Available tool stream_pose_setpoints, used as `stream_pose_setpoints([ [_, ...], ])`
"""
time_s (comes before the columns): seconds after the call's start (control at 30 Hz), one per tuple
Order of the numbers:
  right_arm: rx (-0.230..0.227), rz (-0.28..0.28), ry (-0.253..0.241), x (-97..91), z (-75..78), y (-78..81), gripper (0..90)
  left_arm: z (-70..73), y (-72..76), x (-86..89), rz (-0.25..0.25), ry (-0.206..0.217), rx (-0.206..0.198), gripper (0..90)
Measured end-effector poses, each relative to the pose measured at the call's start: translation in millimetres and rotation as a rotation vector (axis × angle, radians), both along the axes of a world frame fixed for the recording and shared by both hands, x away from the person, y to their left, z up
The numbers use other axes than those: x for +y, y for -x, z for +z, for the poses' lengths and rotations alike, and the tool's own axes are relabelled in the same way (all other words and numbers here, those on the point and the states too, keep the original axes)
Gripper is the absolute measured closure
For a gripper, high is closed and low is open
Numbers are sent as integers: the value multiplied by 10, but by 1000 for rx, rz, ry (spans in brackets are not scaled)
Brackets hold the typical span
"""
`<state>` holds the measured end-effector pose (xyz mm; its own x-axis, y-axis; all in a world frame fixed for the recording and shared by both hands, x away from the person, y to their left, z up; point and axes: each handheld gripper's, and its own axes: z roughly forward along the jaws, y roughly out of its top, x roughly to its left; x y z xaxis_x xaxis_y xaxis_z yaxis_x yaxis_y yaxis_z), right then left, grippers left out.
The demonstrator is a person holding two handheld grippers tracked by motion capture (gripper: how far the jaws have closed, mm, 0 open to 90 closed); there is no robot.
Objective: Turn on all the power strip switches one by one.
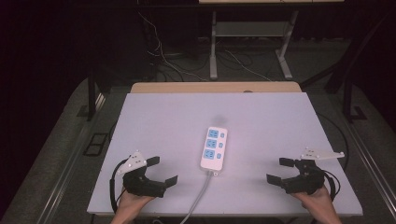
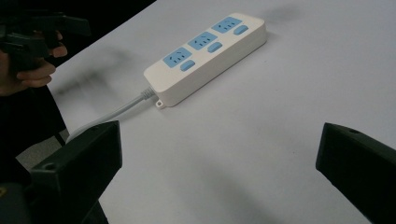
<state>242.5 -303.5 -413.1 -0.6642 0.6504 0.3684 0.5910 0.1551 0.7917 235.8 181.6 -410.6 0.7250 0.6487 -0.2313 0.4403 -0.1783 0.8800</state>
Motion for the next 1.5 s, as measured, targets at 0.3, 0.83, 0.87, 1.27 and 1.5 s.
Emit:
stream_pose_setpoints([
  [0.3, -1, -8, 1, -2, -5, -9, 2, 7, 11, 22, -2, -10, 8, 0],
  [0.83, 16, -6, 16, 6, -44, -31, 2, 82, 0, 7, -28, -57, 24, 0],
  [0.87, 15, -2, 17, 5, -46, -32, 2, 88, -1, 6, -30, -59, 26, 0],
  [1.27, 13, -4, 17, -8, -49, -24, 2, 177, -62, -12, -76, -110, 58, 0],
  [1.5, 7, -5, 12, -24, -53, -22, 2, 288, -125, -43, -90, -120, 44, 0],
])
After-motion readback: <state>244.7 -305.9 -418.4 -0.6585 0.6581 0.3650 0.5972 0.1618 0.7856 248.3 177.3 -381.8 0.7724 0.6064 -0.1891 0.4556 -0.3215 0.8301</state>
